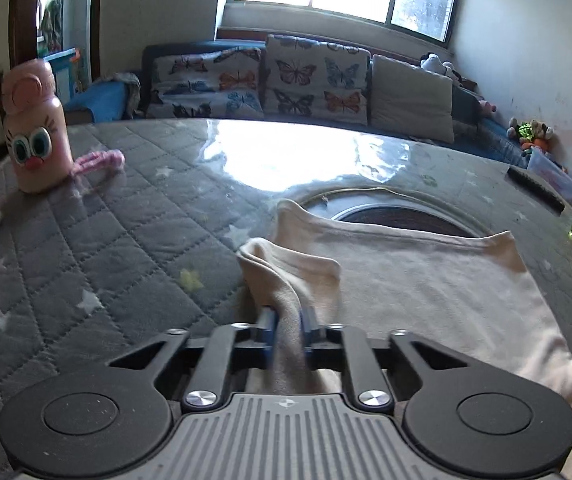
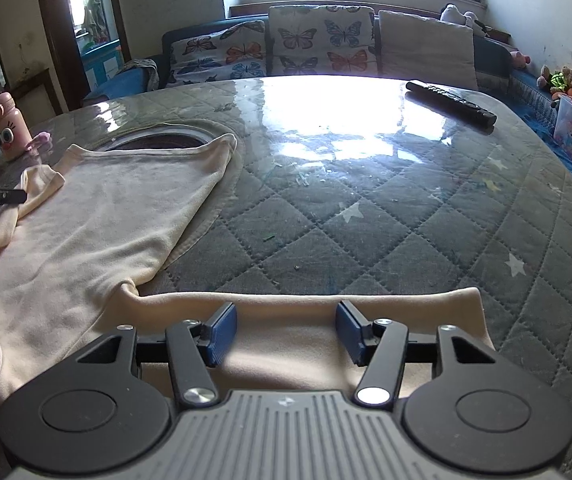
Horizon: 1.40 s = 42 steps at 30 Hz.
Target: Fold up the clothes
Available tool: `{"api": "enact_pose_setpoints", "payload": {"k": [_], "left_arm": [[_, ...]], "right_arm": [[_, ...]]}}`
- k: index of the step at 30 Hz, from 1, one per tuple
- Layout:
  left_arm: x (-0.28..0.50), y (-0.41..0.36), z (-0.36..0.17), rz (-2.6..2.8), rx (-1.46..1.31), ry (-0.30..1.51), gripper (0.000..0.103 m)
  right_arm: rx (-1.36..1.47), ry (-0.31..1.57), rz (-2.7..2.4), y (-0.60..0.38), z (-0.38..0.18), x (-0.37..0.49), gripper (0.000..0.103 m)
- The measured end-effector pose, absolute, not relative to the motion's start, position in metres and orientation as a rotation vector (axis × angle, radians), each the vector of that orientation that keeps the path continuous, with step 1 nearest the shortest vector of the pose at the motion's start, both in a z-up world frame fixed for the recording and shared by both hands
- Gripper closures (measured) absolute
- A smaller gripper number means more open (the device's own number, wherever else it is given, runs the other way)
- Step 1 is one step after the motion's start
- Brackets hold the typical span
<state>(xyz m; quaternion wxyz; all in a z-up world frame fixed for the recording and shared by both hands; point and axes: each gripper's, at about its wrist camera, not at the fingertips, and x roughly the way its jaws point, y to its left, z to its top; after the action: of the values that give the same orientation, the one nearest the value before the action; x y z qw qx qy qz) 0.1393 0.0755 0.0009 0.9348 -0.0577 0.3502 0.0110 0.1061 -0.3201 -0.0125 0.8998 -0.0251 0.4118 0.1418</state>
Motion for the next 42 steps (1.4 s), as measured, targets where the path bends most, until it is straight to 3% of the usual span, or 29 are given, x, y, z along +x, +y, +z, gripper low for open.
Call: {"api": "enact_pose_setpoints", "payload": {"k": [13, 17, 19, 25, 35, 42], "left_arm": [[0.098, 0.107, 0.035, 0.304, 0.034, 0.569, 0.095], [0.09, 0.113, 0.033, 0.325, 0.044, 0.585, 0.084], [0.088, 0.12, 0.03, 0.343, 0.038, 0.59, 0.062], [0.077, 0.157, 0.027, 0.402, -0.055, 0.576, 0.054], [0.059, 0.214, 0.017, 0.552, -0.243, 0.561, 0.055], [0.065, 0.201, 0.004, 0.514, -0.234, 0.631, 0.054]], "right_arm": [[-0.047, 0.847, 0.291, -0.32, -0.013, 0.106, 0.046], [-0.051, 0.848, 0.29, -0.319, -0.013, 0.107, 0.046], [-0.054, 0.849, 0.289, -0.319, -0.013, 0.107, 0.046], [-0.058, 0.852, 0.289, -0.318, -0.013, 0.107, 0.046], [-0.063, 0.86, 0.294, -0.316, -0.013, 0.109, 0.04], [-0.062, 0.864, 0.294, -0.316, -0.013, 0.109, 0.04]]}}
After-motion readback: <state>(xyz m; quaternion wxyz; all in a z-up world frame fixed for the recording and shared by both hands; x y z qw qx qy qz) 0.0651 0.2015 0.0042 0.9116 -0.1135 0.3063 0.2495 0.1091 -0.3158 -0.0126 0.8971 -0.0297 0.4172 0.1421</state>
